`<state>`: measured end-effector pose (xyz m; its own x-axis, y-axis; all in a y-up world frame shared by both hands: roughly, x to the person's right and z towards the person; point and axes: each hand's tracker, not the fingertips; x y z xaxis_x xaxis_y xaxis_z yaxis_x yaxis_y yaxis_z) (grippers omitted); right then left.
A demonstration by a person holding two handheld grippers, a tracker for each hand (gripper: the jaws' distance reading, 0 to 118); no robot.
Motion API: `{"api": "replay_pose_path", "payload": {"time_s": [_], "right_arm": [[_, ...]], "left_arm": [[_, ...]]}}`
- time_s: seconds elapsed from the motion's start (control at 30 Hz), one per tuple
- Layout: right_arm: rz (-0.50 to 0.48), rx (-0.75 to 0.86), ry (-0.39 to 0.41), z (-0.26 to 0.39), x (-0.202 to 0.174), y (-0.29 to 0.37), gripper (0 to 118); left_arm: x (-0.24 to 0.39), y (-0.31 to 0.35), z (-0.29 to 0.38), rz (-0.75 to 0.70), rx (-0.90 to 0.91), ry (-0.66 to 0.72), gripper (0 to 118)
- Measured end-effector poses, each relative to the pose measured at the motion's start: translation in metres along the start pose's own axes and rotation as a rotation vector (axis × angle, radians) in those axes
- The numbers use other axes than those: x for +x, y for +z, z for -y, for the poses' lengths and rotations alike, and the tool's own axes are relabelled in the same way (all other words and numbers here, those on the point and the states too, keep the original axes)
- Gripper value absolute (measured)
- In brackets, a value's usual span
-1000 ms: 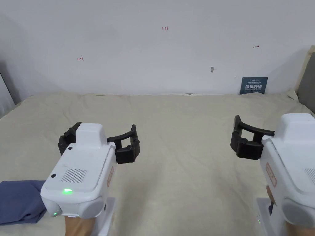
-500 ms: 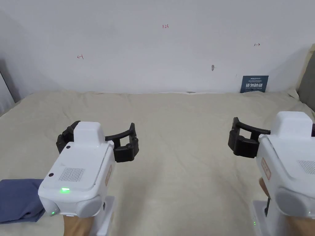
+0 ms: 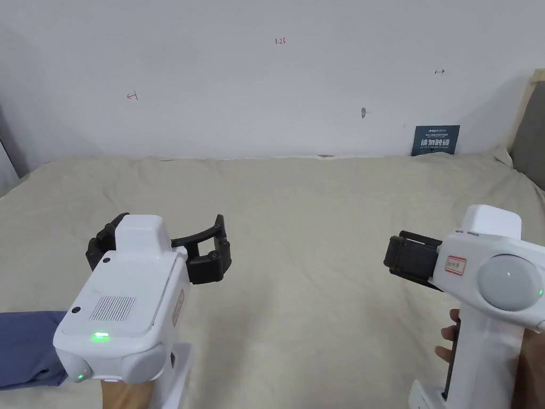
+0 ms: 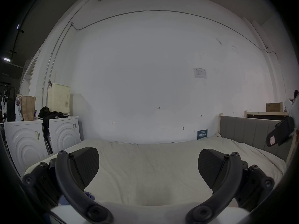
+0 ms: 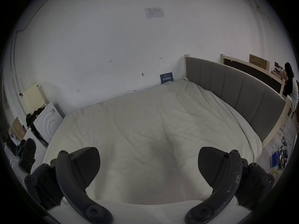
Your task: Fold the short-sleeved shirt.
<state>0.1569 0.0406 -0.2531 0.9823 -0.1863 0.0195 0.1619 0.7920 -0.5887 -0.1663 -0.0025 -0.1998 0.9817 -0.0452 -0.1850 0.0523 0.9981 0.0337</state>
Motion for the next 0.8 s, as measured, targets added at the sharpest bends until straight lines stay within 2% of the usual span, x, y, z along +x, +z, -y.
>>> {"api": "replay_pose_path", "payload": {"time_s": [0.17,0.3,0.37,0.5,0.8], "right_arm": [[0.014,0.079,0.034,0.004,-0.005,0.006,118],[-0.011,0.124,0.062,0.004,-0.004,0.008,118],[0.023,0.154,0.087,0.004,-0.007,0.01,118],[0.033,0.16,0.085,0.006,-0.007,0.007,118],[-0.001,0.435,0.193,0.022,-0.003,0.002,118]], "left_arm": [[0.0,-0.004,-0.002,-0.001,0.003,-0.006,118],[-0.003,-0.007,0.0,0.0,0.005,-0.011,118],[0.0,-0.004,0.0,0.0,0.006,-0.014,118],[-0.001,-0.003,-0.001,-0.002,0.006,-0.009,118],[-0.002,0.003,0.0,-0.008,0.014,-0.014,118]]}}
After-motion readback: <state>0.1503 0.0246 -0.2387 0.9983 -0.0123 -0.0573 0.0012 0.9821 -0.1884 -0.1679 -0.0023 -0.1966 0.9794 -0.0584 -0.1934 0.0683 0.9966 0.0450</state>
